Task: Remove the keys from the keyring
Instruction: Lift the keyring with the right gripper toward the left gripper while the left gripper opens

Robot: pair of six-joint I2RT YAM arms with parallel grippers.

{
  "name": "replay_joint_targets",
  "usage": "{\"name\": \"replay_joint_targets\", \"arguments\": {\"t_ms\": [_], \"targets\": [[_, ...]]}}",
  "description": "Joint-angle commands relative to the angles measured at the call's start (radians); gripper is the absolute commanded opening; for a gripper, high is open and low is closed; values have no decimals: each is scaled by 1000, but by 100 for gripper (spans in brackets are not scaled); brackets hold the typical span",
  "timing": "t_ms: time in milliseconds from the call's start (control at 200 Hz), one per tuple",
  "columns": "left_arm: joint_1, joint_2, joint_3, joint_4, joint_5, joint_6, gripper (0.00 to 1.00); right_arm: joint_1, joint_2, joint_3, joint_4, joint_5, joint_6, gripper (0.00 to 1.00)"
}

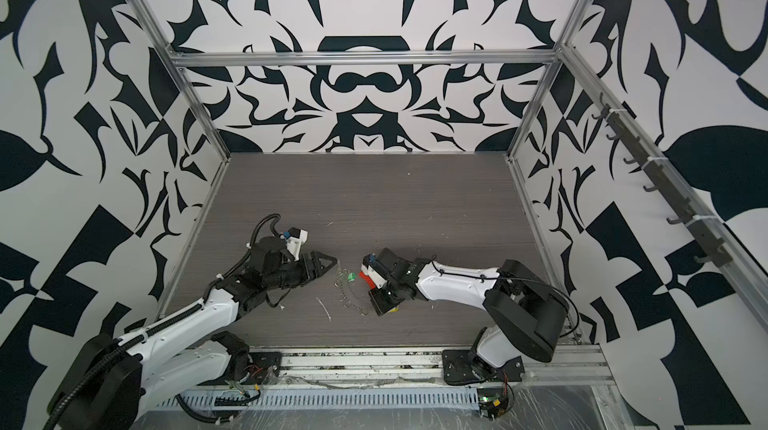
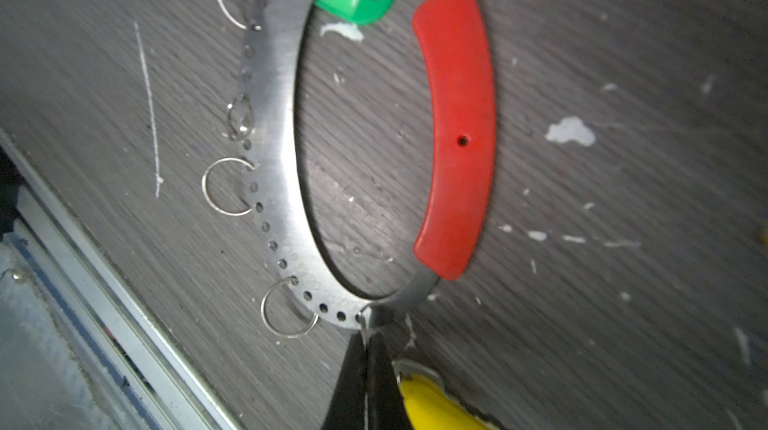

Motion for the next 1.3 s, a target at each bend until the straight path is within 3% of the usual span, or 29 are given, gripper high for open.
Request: {"name": "replay_joint_targets", "arguments": {"t_ms": [0, 205, 465, 635, 905, 1295], "targets": [[-2, -21, -16, 11, 5, -7, 69, 1, -9, -2, 4, 3, -2, 0], [-4, -73, -14, 12, 10, -12, 70, 1, -101, 20, 2, 49, -23, 0], [-21, -285, -22, 15, -33, 10, 75, 0, -241, 82, -5, 108, -104, 0], [-22, -392, 60, -131, -52, 100, 76, 2, -303, 114, 7, 99, -160, 0], [-22, -415, 142, -181, -7, 180, 75, 1, -347, 166, 14, 30, -199, 0], [-23, -376, 221, -182, 143, 247, 66, 1, -386, 213, 38, -101, -227, 0]]}}
